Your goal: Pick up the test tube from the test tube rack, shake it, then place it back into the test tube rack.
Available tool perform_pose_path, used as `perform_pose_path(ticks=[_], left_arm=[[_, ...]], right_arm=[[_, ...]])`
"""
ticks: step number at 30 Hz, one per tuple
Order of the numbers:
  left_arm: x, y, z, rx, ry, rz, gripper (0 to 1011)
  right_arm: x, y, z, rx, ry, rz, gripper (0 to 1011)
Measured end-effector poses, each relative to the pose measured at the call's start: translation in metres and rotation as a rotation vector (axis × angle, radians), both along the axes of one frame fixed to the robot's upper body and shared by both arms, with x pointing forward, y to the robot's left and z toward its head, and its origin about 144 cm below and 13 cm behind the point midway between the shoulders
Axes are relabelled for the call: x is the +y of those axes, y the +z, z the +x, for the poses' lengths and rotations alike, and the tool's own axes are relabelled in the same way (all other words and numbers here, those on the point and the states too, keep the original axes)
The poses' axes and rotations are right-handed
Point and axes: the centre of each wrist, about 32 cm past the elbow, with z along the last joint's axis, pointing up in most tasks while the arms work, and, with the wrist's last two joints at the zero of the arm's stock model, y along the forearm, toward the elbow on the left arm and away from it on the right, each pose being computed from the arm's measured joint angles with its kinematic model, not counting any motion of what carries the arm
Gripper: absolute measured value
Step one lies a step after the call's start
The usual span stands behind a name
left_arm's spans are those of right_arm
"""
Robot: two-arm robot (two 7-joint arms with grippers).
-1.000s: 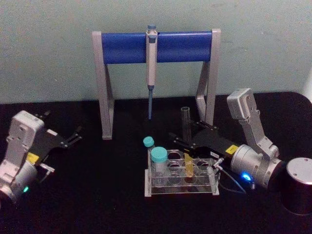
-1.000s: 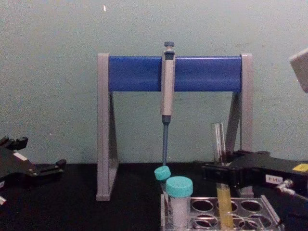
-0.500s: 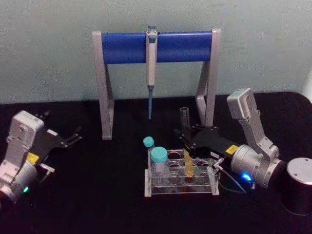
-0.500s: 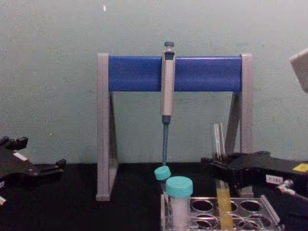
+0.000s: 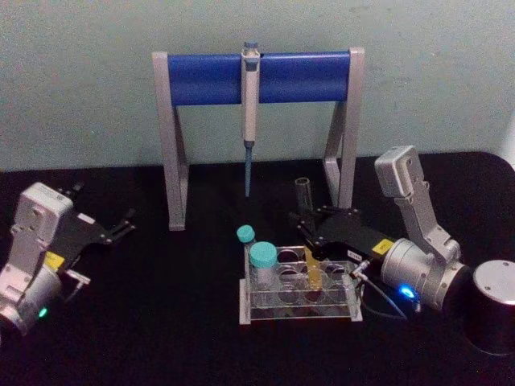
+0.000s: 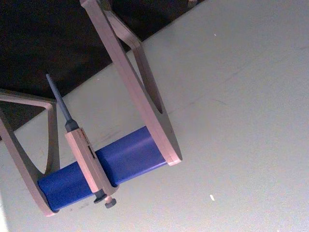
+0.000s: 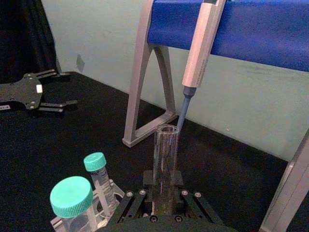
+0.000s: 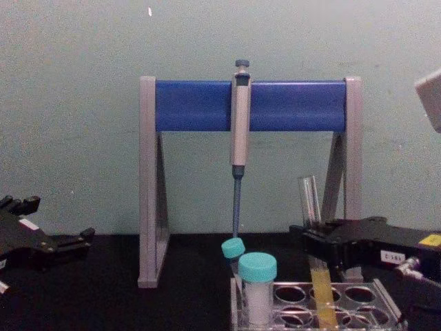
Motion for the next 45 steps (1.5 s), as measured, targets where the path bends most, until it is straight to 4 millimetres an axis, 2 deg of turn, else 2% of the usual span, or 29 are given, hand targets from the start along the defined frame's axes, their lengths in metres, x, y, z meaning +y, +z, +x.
perform_pose_path(ticks=[9, 21, 35, 45], left_arm=[[0.000, 0.000, 0.000, 0.000, 0.000, 0.000, 1010], [0.000, 0.000, 0.000, 0.000, 0.000, 0.000, 1010], [0.000, 0.000, 0.000, 0.000, 0.000, 0.000, 1010], [0.000, 0.000, 0.000, 0.000, 0.000, 0.000, 1010]], right_arm=[[-0.001, -0.003, -0.002, -0.035, 0.005, 0.024, 232], [-0.006, -0.009, -0.015, -0.135, 0.001, 0.072, 230], [-0.008, 0.009, -0.021, -0.234, 0.014, 0.143, 230], [0.000, 0.020, -0.005, -0.280, 0.039, 0.181, 230]])
